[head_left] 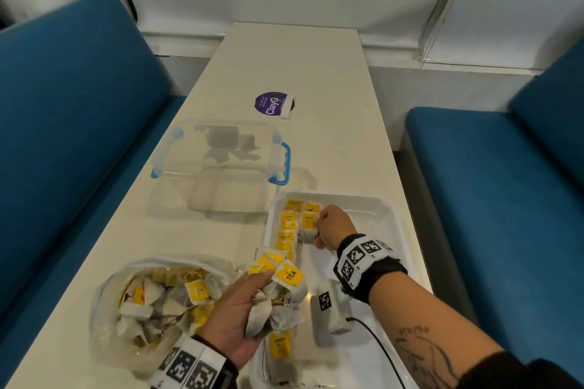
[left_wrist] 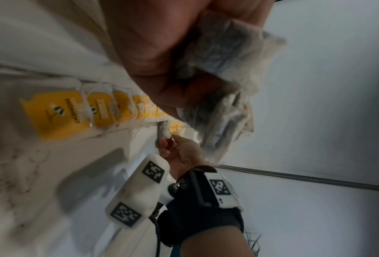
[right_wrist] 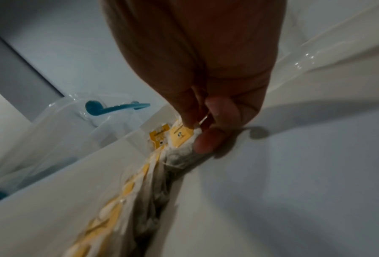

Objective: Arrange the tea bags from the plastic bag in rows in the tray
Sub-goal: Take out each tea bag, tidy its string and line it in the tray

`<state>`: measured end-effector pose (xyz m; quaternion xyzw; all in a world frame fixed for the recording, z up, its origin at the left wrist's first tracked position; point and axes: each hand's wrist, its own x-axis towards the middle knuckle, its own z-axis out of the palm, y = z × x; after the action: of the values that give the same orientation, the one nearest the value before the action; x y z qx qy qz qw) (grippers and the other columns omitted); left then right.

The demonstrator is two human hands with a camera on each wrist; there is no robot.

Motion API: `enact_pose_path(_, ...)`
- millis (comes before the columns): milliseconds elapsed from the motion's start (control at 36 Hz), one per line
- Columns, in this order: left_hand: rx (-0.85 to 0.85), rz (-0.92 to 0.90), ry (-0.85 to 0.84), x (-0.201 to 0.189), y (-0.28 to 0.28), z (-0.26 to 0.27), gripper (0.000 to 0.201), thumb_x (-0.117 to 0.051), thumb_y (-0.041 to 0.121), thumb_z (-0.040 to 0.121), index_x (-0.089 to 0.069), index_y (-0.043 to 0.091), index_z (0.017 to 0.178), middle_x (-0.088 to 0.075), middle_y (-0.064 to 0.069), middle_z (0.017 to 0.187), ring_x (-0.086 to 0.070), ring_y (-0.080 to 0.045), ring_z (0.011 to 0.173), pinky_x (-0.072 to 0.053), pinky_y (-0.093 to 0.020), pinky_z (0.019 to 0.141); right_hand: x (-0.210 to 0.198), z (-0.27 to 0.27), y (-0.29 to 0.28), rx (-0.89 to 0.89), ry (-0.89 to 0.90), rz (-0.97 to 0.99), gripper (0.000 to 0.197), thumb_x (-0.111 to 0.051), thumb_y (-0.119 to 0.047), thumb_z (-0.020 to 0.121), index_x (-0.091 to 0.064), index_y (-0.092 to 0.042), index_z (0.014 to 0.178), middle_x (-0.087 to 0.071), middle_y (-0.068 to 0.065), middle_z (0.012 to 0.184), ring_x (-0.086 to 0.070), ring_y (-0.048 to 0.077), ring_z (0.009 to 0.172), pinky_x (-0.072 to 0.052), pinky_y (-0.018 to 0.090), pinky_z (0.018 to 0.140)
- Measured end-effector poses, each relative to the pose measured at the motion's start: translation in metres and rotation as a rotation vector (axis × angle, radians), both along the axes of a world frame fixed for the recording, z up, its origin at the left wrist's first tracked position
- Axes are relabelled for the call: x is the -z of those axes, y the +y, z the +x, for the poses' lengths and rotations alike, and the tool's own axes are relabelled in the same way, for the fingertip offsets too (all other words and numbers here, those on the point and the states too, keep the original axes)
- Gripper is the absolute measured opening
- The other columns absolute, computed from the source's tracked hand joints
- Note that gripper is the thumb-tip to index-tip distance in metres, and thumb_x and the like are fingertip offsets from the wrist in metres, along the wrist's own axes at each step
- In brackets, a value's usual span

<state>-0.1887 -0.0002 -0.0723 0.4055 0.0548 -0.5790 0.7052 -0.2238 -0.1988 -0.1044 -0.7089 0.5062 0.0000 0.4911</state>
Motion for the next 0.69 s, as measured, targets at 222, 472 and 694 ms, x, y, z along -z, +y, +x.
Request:
enact_pose_path(222, 0.05, 0.016, 0.024, 0.002, 0.0, 0.003, 0.033, -0.058, 0.017, 0.071, -0.067, 0.005, 0.101, -0.073, -0.014, 0.086, -0.072, -0.023, 0.067, -0.058, -0.038, 0.056, 0.004, -0.003, -0.001, 0.112, -0.097, -0.065, 0.023, -0.056, -0.007, 0.085, -0.041, -0.017, 0.071, -0.062, 0.014, 0.09, -0.063, 0.034, 0.086, -0.052, 0.039, 0.069)
enact_pose_path(472, 0.141, -0.028, 0.02, -0.011, -0.005, -0.001, 0.035, -0.057, 0.014, 0.067, -0.063, 0.0, 0.099, -0.072, -0.017, 0.081, -0.071, -0.026, 0.064, -0.058, -0.034, 0.052, -0.063, -0.036, 0.013, -0.074, -0.26, 0.003, 0.014, -0.06, -0.023, 0.089, -0.056, -0.01, 0.088, -0.058, -0.002, 0.073, -0.053, 0.009, 0.058, -0.036, 0.016, 0.044)
enact_pose_path(694, 0.169, 0.068, 0.051, -0.018, -0.002, -0.012, 0.047, -0.066, 0.017, 0.067, -0.057, 0.005, 0.111, -0.062, -0.015, 0.083, -0.06, -0.017, 0.046, -0.045, -0.018, 0.037, -0.104, -0.088, 0.067, -0.24, -0.338, 0.267, 0.022, -0.072, -0.022, 0.079, -0.053, -0.014, 0.088, -0.065, 0.006, 0.074, -0.06, 0.014, 0.06, -0.034, 0.02, 0.043)
